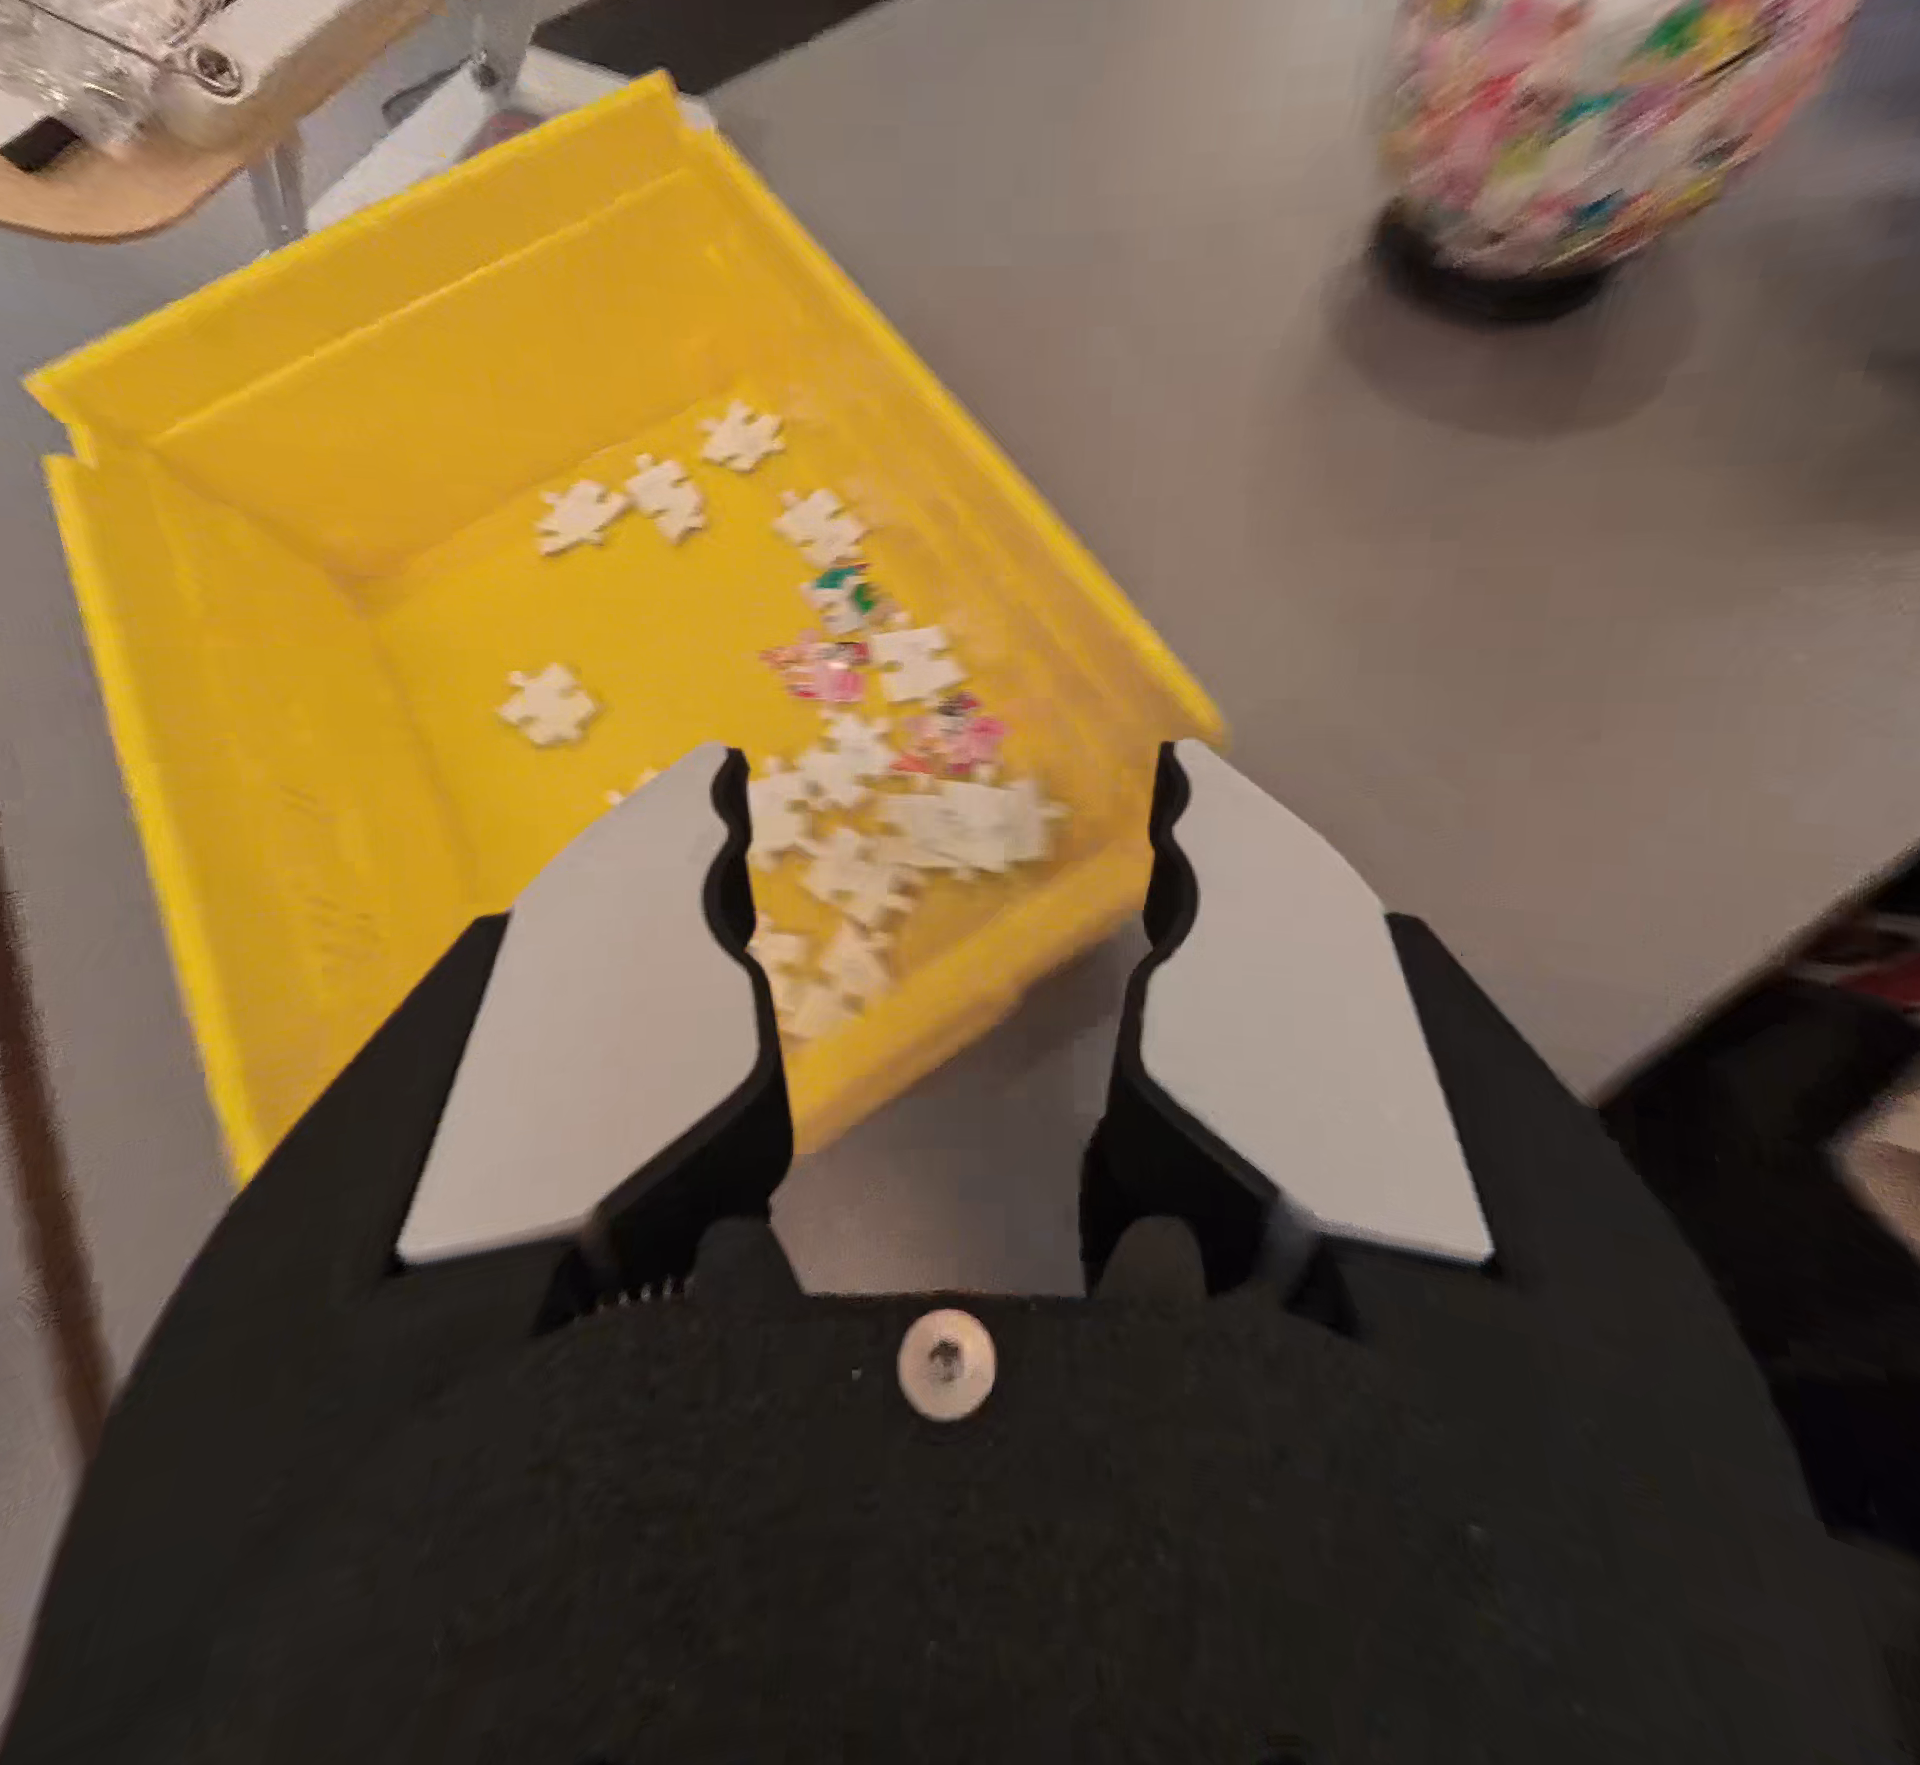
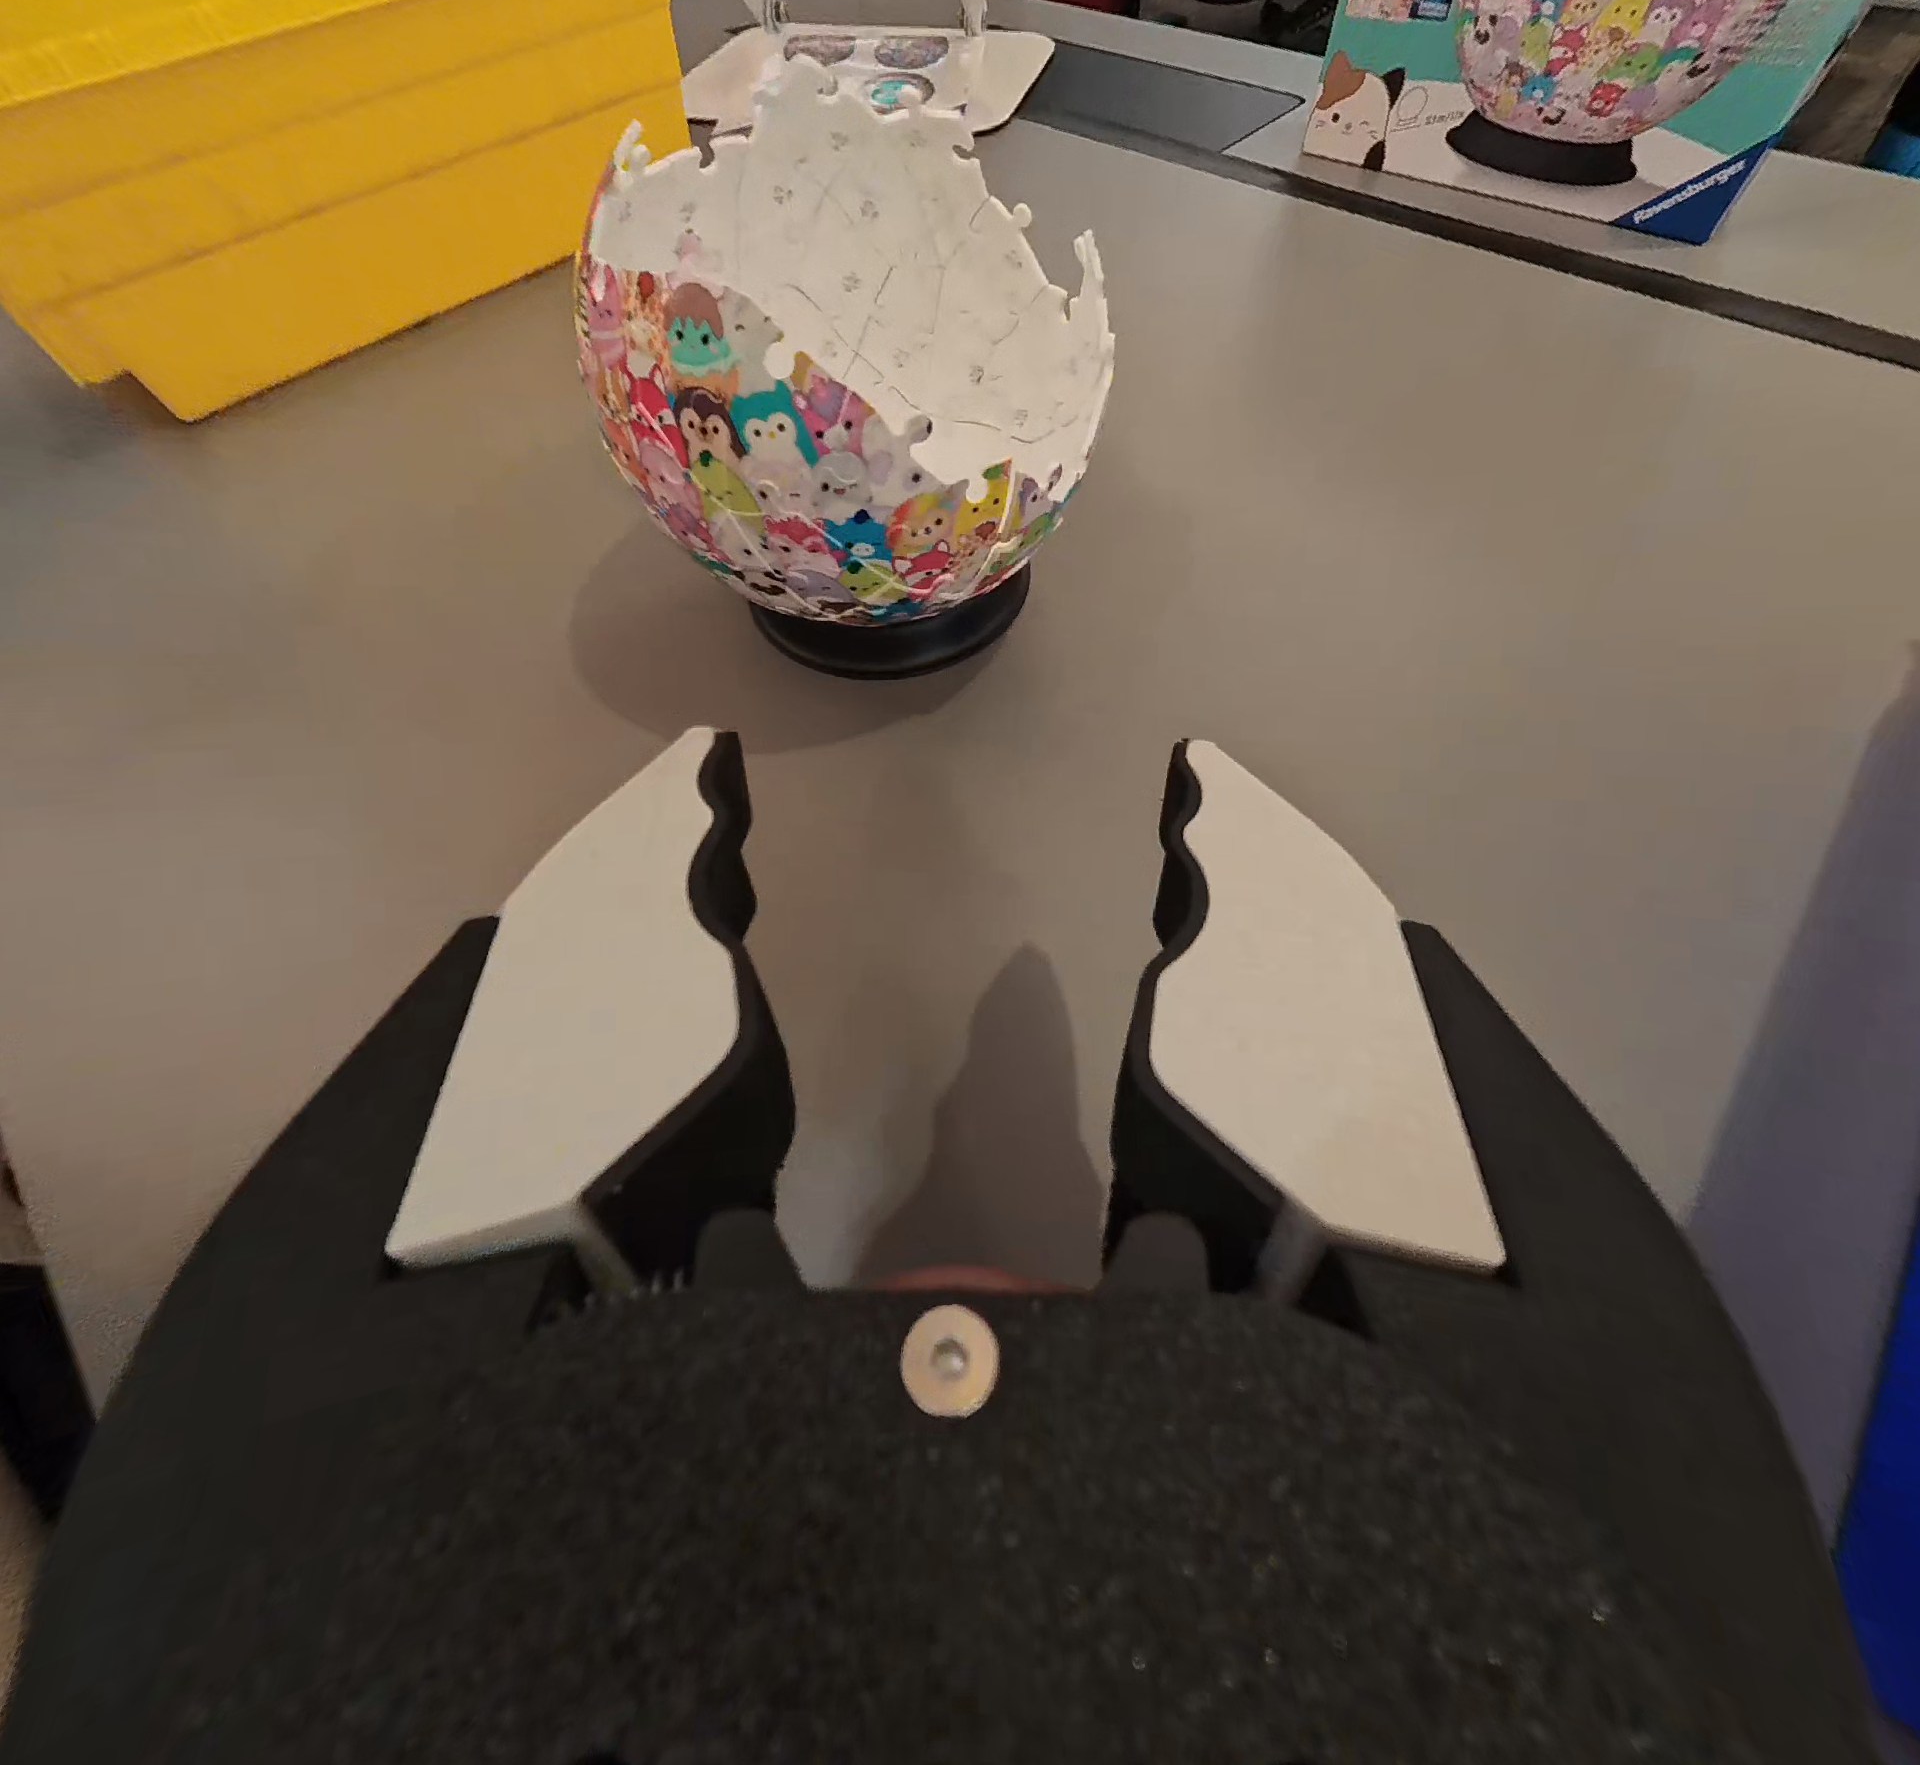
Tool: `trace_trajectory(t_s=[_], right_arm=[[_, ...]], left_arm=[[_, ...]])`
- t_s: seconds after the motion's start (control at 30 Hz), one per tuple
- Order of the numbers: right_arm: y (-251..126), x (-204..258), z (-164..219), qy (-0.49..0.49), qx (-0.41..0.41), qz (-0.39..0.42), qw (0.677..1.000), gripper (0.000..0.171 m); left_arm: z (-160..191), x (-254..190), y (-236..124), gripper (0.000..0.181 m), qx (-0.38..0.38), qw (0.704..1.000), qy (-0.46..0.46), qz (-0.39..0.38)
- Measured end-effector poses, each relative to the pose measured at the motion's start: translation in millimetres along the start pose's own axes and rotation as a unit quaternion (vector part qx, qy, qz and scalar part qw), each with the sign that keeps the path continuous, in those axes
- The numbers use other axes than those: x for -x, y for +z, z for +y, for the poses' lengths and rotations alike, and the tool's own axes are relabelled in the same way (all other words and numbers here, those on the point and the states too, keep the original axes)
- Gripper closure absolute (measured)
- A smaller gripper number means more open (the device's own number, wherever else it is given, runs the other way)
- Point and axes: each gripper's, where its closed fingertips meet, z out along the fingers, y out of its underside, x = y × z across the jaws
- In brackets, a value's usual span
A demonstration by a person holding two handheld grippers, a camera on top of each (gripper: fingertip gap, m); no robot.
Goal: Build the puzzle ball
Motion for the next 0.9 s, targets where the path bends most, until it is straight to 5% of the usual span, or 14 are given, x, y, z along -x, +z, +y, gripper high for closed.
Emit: trace_trajectory(t_s=[0.2, 0.37, 0.67, 0.77, 0.9], right_arm=[[8, -1, -15, -0.003, -0.021, -0.015, 1.0, 0.095], [17, 2, -17, -0.013, -0.021, -0.036, 0.999, 0.095], [26, 5, -15, -0.017, -0.007, -0.04, 0.999, 0.095], [26, 7, -17, -0.016, -0.008, -0.043, 0.999, 0.095], [27, 11, -16, -0.023, -0.002, -0.047, 0.999, 0.095]], left_arm=[[16, 51, 98, 0.111, 0.182, 0.98, 0.077, 0.041], [42, 60, 122, 0.113, 0.254, 0.948, 0.161, 0.103], [52, 48, 141, 0.115, 0.256, 0.936, 0.173, 0.165], [51, 44, 139, 0.141, 0.24, 0.937, 0.188, 0.17], [49, 38, 140, 0.148, 0.224, 0.942, 0.183, 0.171]])
